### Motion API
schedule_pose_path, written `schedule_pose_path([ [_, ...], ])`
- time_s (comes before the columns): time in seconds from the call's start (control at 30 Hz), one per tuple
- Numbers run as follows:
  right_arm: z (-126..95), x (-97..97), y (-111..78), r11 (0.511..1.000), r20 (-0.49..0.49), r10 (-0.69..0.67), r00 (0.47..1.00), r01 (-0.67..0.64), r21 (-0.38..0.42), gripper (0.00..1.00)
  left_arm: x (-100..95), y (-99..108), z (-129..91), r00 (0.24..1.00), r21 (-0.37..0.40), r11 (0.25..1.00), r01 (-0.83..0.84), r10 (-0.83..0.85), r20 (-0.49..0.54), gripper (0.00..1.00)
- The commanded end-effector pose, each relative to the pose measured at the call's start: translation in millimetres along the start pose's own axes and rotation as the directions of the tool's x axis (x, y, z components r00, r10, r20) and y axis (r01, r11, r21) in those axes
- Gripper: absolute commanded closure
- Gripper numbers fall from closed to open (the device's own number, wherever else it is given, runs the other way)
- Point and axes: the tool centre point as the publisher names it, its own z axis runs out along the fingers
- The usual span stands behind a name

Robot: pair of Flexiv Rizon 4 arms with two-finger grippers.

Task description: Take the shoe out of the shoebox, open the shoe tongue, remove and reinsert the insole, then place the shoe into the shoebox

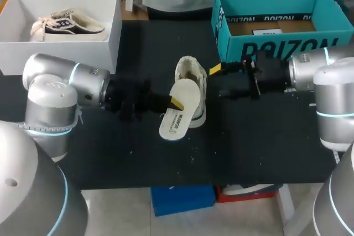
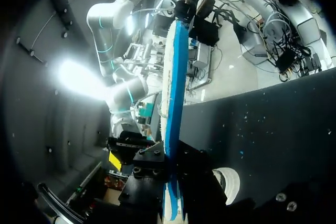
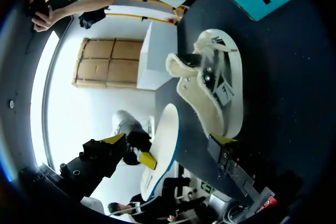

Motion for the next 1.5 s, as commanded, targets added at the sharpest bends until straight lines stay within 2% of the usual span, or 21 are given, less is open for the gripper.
schedule_pose_path([
  [0.03, -17, 7.5, -16.0, 0.996, 0.037, 0.003, 0.999, 0.000, -0.093, 0.00, -5.2, -1, -9, 0.998, 0.003, 1.000, 0.001, -0.001, -0.065, 1.00],
  [0.4, -17, 7.5, -16.0, 0.996, 0.037, 0.003, 0.999, 0.000, -0.093, 0.00, -5.2, -1, -9, 0.998, 0.003, 1.000, 0.001, -0.001, -0.065, 1.00],
  [0.43, -17, 7.5, -16.0, 0.996, 0.037, 0.003, 0.999, 0.000, -0.093, 0.00, -3.3, -6, -13, 0.997, 0.028, 0.998, 0.050, -0.049, -0.060, 1.00],
  [0.5, -26, 7.6, -20.0, 0.996, 0.045, -0.005, 0.999, 0.009, -0.090, 0.00, -0.6, -13, -18, 0.992, 0.038, 0.995, 0.096, -0.092, -0.083, 1.00],
  [0.6, -40, 5.8, -29.5, 0.997, 0.141, 0.004, 0.990, 0.007, -0.076, 0.00, 2.0, -24, -20, 0.982, 0.070, 0.985, 0.158, -0.149, -0.115, 1.00],
  [0.67, -51, 5.9, -36.7, 0.996, 0.142, 0.006, 0.990, 0.006, -0.084, 0.00, 1.8, -29, -20, 0.978, 0.075, 0.983, 0.170, -0.160, -0.131, 1.00],
  [0.73, -63, 6.0, -44.4, 0.994, 0.179, 0.018, 0.984, 0.001, -0.106, 0.00, 1.1, -32, -19, 0.976, 0.080, 0.979, 0.187, -0.176, -0.129, 1.00],
  [0.9, -88, 8.9, -61.7, 0.983, 0.194, 0.042, 0.980, -0.007, -0.182, 0.00, 0.4, -37, -14, 0.970, 0.099, 0.974, 0.206, -0.190, -0.152, 1.00],
  [1.2, -126, 13.0, -84.1, 0.963, 0.229, 0.071, 0.971, -0.006, -0.271, 0.00, 1.8, -41, -10, 0.952, 0.105, 0.963, 0.248, -0.222, -0.211, 1.00],
  [1.5, -130, 13.5, -87.2, 0.962, 0.240, 0.076, 0.968, -0.008, -0.274, 0.00, 8.4, -37, -9, 0.910, 0.073, 0.964, 0.256, -0.215, -0.354, 1.00],
])
